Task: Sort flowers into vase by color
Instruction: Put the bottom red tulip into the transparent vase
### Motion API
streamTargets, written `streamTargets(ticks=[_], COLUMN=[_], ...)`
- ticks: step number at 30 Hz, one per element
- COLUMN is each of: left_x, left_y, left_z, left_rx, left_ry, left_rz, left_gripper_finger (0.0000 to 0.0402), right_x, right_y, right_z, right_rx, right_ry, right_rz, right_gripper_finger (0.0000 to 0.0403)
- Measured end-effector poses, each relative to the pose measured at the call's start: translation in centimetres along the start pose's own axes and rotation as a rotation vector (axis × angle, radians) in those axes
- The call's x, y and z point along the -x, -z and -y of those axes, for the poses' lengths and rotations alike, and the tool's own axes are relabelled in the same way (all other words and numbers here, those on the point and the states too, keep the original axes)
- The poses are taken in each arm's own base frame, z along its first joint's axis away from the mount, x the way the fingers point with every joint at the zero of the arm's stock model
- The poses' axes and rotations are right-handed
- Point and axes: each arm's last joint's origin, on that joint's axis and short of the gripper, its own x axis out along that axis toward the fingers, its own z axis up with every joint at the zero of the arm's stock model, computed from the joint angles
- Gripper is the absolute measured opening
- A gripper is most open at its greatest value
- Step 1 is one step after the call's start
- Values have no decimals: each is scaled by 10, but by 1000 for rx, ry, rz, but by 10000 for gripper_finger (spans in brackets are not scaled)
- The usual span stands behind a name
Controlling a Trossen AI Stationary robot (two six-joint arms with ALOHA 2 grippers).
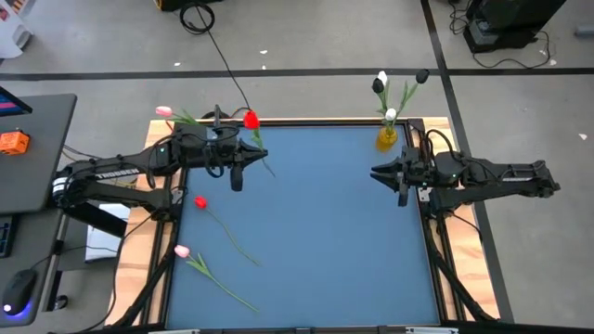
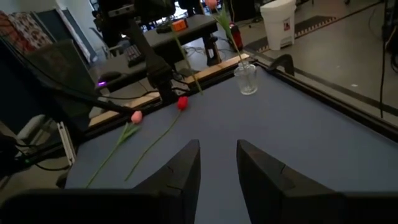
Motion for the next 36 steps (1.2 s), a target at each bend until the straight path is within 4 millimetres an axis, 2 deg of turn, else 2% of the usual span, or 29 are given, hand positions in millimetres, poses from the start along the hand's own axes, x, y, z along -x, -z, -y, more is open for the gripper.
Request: streamTargets(ticks=[8,17,19,24,26,29,31,34,36], left_x=[0,0,-1,0,2,6,10,18,26], left_y=[2,21,34,86,93,88,78,64,61], left_z=[1,5,1,-22,-28,-39,-48,-69,-85], left_rx=[1,-50,-68,-26,2,-10,-43,-54,-43], left_ry=[1,22,7,-67,-82,-127,-176,-277,-344], left_rz=[-23,-156,-147,-167,-173,-154,-122,-79,-76], left_gripper_finger=[5,5,5,5,5,5,5,5,5], right_x=[0,0,0,0,0,0,0,0,0], right_y=[0,0,0,0,0,0,0,0,0], right_z=[0,0,0,0,0,0,0,0,0], right_rx=[-2,-3,-3,-3,-3,-3,-4,-4,-4], right_ry=[-2,-3,-3,-3,-3,-3,-4,-5,-5], right_rz=[-2,-2,-2,-1,-2,-1,0,1,1], right_gripper_finger=[113,113,113,113,113,113,113,113,113])
